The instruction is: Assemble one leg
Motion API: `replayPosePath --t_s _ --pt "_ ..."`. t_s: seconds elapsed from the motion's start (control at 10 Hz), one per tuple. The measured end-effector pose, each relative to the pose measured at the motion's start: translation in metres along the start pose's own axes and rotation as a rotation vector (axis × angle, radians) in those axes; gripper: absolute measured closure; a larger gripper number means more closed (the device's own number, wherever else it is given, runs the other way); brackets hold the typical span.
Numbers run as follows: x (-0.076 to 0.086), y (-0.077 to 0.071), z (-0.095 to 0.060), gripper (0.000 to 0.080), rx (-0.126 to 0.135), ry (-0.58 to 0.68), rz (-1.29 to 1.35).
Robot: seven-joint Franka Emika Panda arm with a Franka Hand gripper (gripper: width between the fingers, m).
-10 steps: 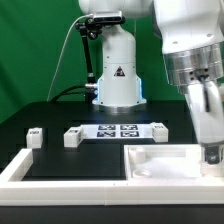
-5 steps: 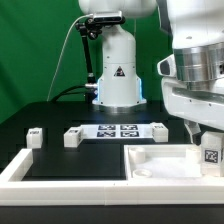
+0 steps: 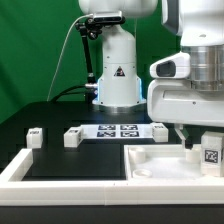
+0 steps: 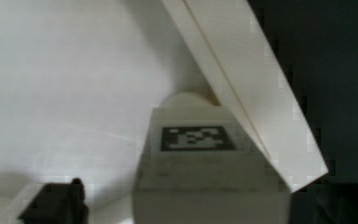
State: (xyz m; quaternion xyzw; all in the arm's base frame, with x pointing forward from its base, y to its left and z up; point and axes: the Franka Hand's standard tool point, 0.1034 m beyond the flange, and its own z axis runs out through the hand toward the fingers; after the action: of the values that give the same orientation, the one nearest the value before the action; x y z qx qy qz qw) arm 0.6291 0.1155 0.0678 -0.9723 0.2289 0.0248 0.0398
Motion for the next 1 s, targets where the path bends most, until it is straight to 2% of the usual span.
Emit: replayPosePath --t_s 0.2,0.3,0.4,0.5,0.6,0.9,1.0 --pt "0.0 0.0 0.0 0.0151 0.001 0.0 -0.04" --pt "0.0 0.0001 0.0 0.0278 0.001 0.0 -0.04" --pt "0.0 0.0 0.0 0.0278 0.001 -0.001 -0.035" --pt "0.0 0.0 0.0 0.0425 0.001 -0.001 -0.013" --pt "0.0 0.0 0.0 0.0509 0.001 -0.001 0.004" --pt "0.0006 0.0009 0.0004 0.0509 0.006 -0.003 0.226" --pt "0.002 0.0029 0.0002 0.0509 0.036 -0.018 0.369"
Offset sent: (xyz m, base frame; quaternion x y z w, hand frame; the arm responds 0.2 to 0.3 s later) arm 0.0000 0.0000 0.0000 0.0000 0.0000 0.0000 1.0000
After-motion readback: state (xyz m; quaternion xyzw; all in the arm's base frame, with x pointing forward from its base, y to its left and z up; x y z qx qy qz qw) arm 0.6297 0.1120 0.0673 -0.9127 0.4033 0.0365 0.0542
